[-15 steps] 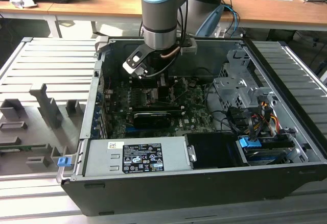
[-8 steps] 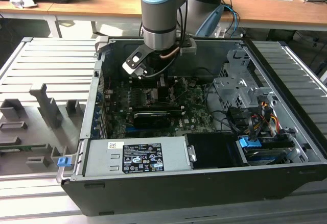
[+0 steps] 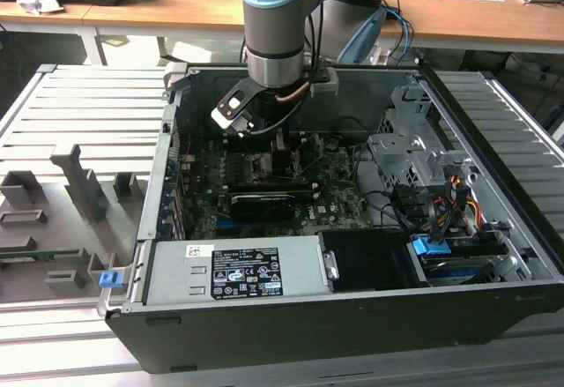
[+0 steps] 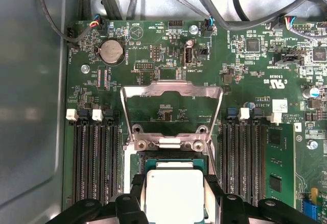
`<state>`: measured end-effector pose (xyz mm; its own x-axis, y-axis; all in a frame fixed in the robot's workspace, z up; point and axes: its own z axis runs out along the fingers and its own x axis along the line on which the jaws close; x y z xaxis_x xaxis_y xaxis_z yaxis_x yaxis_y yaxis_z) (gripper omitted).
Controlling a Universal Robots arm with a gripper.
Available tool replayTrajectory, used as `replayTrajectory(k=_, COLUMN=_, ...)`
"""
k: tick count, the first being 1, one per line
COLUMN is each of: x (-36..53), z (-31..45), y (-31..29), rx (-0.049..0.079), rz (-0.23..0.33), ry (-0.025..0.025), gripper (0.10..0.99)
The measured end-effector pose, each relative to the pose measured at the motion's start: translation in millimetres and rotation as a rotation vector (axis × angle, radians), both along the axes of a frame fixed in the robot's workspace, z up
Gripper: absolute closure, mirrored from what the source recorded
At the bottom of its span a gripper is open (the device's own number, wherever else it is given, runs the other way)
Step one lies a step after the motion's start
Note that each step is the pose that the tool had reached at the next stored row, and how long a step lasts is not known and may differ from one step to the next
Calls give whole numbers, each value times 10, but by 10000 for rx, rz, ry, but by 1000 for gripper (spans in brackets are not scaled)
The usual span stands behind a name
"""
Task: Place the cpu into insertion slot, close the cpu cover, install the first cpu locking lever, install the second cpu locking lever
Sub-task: 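Place the cpu into insertion slot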
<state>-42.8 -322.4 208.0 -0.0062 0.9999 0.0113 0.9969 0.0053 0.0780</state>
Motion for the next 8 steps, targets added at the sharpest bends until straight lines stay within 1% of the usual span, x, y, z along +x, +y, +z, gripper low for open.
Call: replayTrajectory(k=8, x=0, z=-25, y=3, rx=2, rz=-1, ry=-2, gripper=545)
